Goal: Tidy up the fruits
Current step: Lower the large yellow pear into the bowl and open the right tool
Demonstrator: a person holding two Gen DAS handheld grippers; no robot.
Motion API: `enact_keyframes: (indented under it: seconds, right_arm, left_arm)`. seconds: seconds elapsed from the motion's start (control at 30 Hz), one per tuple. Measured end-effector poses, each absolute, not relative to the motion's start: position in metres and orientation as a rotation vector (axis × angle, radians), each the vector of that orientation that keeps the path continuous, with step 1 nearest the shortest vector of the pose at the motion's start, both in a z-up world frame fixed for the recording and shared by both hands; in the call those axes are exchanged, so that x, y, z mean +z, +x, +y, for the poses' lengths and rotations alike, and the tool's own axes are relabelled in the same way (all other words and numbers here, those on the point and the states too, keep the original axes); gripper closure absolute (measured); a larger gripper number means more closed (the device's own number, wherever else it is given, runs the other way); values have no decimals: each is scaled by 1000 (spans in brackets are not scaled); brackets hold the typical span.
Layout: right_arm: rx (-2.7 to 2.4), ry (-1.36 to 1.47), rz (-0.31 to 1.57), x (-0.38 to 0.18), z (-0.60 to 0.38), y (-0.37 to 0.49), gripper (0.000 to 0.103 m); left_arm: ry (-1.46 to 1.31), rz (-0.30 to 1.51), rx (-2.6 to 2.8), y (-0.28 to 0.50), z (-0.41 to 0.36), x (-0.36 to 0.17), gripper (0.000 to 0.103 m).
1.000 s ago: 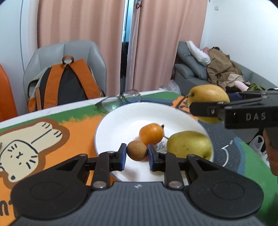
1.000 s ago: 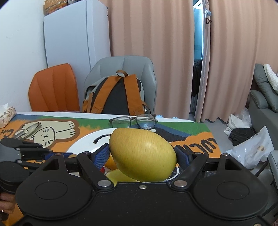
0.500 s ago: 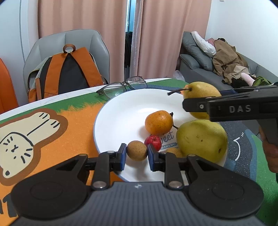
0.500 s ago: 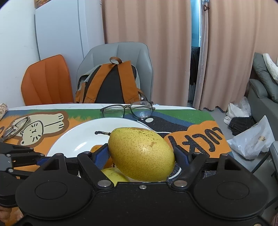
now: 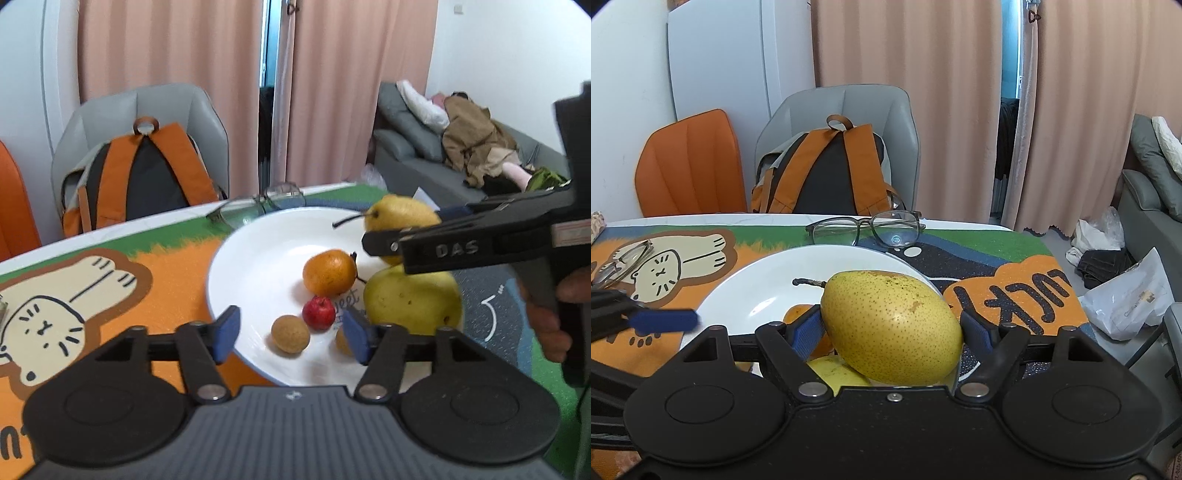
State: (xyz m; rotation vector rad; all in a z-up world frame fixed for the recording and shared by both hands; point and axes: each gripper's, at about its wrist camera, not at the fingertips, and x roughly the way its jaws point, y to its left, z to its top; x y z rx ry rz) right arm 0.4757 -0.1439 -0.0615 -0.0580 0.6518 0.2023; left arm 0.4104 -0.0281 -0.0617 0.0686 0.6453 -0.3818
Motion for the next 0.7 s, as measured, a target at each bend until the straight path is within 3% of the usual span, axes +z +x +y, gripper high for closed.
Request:
enact_keyframes:
  seconds: [0.07,0.47,0.7]
  right_arm:
    - [198,-63,656,-63,-143,477,28]
    - [216,-93,619,-59,-139,469,26]
    - [241,-134,603,-44,-136,454,11]
  left_arm:
    - [72,636,-371,405,-26,-58,27]
    - [30,627,-403,365,5,-40,20]
    - [43,639,-407,339,16,-40,20]
